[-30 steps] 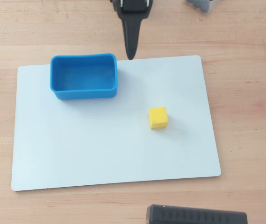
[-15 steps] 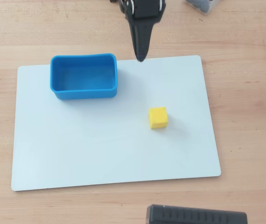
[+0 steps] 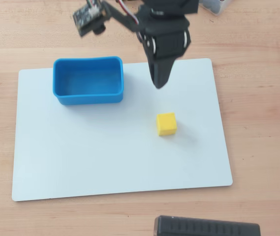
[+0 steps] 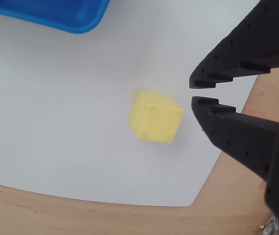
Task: Pick up yellow cube and drop it in the blue rectangular bin
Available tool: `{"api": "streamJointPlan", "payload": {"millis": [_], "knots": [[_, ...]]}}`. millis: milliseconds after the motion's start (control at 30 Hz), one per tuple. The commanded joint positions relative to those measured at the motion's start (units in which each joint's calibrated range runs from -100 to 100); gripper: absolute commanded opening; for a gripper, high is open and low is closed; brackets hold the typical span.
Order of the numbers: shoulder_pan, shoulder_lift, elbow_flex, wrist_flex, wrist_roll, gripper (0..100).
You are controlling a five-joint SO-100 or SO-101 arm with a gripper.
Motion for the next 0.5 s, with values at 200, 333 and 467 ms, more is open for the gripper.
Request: {"api": "streamJointPlan", "payload": {"millis": [200,333,467], "knots": [[-2.64,16.64,-28.86,9.60,-0.88,0],[-2.90,20.45,-33.50,11.33,-0.98,0],[-2.98,22.77,-35.77,11.66,-0.98,0]]}}
